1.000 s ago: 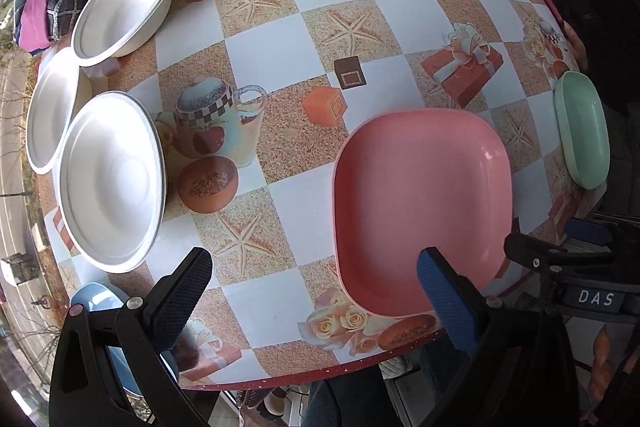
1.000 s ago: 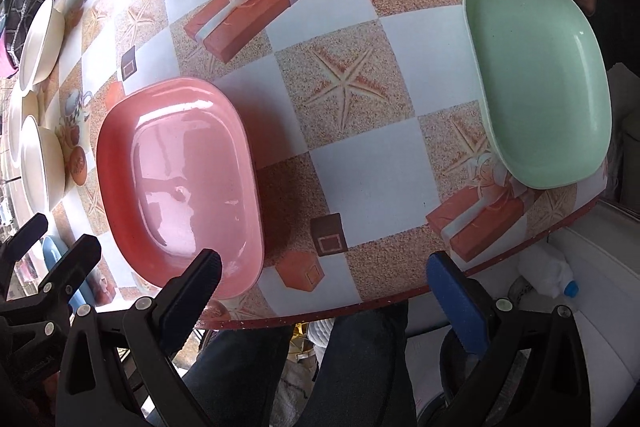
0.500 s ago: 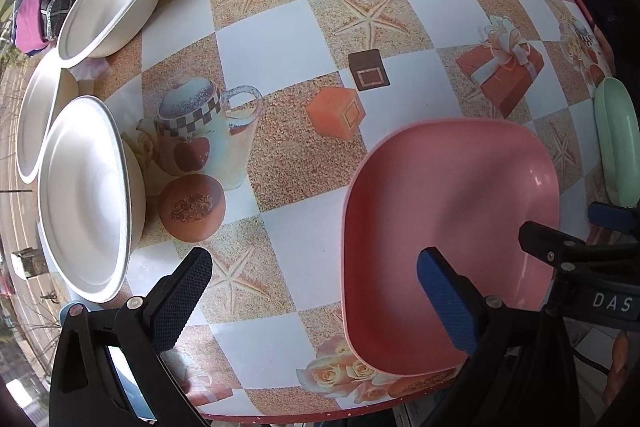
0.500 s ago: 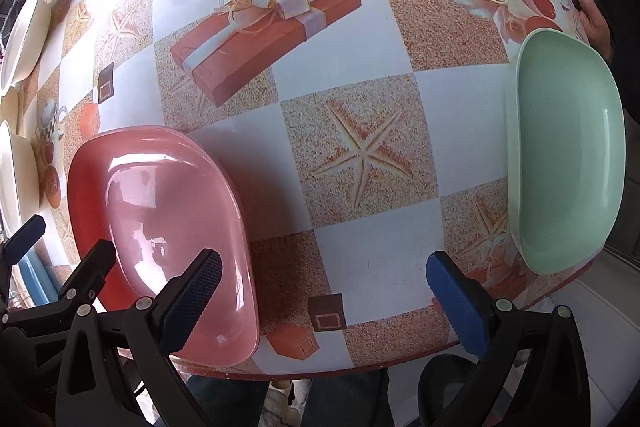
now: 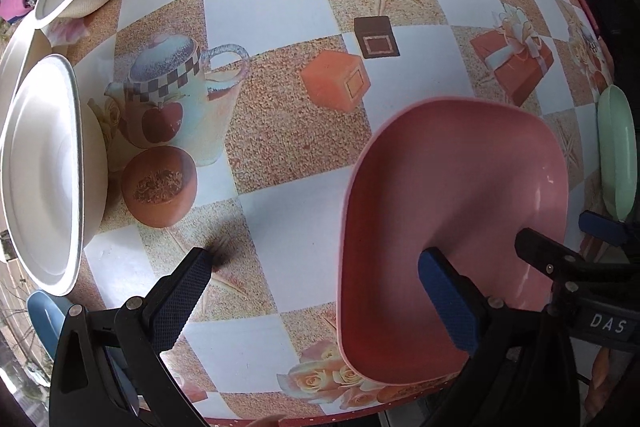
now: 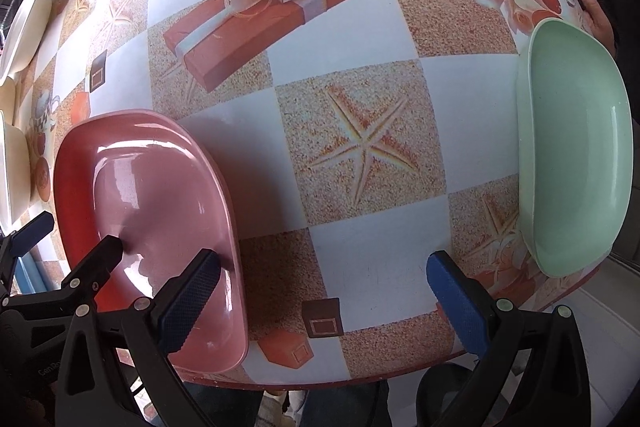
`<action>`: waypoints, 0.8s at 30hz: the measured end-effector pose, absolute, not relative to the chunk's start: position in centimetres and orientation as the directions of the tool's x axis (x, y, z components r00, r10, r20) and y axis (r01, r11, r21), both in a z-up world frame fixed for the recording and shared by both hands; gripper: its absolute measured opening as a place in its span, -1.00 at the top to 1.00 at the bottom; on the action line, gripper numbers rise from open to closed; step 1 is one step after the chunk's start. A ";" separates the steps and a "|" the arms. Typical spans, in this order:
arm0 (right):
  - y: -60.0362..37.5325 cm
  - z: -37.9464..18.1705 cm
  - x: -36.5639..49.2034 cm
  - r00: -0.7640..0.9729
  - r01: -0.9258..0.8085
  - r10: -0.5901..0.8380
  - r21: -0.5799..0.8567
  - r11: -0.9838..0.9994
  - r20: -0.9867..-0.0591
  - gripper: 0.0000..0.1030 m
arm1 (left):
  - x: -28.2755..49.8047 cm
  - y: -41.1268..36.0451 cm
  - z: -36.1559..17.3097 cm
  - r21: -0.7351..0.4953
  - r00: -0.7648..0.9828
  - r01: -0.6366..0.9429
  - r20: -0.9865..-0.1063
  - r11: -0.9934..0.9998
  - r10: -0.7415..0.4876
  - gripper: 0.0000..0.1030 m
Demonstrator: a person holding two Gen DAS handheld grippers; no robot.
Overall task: Organize plates and bowls
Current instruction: 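Close the right gripper on the pink plate rim and lift it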
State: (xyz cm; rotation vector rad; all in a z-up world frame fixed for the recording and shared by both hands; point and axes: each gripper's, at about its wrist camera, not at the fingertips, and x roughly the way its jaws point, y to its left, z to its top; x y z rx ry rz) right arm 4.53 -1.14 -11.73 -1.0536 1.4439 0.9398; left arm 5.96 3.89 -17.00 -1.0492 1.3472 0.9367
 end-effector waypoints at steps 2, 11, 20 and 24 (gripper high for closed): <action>-1.8 -11.6 4.0 -0.046 -0.954 -0.112 0.010 0.298 -0.993 -1.00 | 5.4 4.7 -17.4 -0.044 0.028 -0.963 -0.997 0.267 -0.066 -1.00; -3.4 -15.2 6.2 -0.057 -0.958 -0.146 0.013 0.286 -0.988 -0.82 | 6.6 6.4 -17.0 -0.045 0.019 -0.941 -0.997 0.335 -0.078 -0.62; -2.0 -13.2 1.5 -0.112 -0.982 -0.108 0.093 0.166 -0.988 0.63 | 8.9 6.3 -16.9 -0.058 0.025 -0.906 -0.996 0.419 -0.083 0.16; -1.7 -13.4 0.1 -0.124 -0.983 -0.135 0.103 0.151 -0.983 0.63 | 7.5 4.4 -17.2 -0.051 0.018 -0.907 -0.997 0.418 -0.081 0.17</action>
